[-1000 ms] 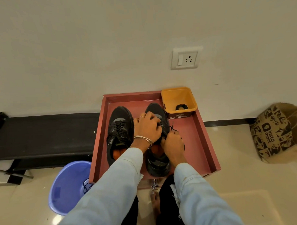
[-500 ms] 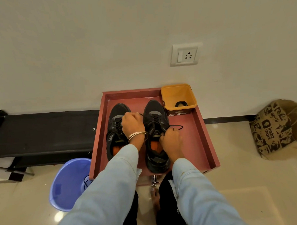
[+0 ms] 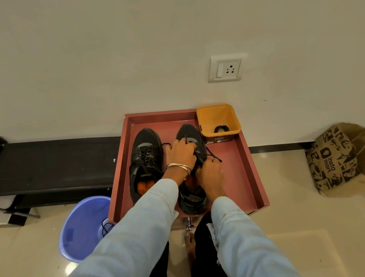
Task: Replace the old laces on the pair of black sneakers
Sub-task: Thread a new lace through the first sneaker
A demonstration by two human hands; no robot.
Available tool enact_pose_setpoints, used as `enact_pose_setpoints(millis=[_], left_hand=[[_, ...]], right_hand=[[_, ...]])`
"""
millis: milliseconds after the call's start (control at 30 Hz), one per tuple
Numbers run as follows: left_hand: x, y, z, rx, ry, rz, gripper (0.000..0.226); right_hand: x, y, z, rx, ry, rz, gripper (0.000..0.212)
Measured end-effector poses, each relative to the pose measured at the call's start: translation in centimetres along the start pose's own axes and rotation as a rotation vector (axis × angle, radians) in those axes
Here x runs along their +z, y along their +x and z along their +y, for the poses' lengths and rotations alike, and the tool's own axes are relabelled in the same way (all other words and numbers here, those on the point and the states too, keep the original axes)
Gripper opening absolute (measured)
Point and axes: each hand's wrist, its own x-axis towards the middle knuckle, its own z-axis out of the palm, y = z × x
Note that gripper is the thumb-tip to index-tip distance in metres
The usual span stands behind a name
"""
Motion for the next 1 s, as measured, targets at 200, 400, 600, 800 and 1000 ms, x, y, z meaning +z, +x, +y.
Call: enact_pose_setpoints(millis=[200,400,600,800,1000], left_hand=[[0.2,-0.8,0.6,0.094,0.281,0.076,0.029],[-0.2,-0.7,0.1,0.129,0.177,0.06,0.03],[-0.4,-1.3,-1.5,-0.348,-0.548,0.457,0.022],[-2.3,-0.5,-3.0,-0.794,-0.974,0.528,0.008],[-1.2,-0.3,-1.8,-0.192,-0.44,0.253,0.027]], right_hand=[[0.0,0.1,0.1,-0.018,-0.005,-0.01,0.038],[0.0,0.0,0.2,-0.021,-0.009,-0.011,0.038],[-0.1,-0.1,0.0,0.003,-0.057,-0.024,0.037],[-0.1,0.0,0.0,0.011,-0.03,-0.026,0.035],[-0.1,-0.1,-0.2,0.022,-0.044,-0.012,0.035]])
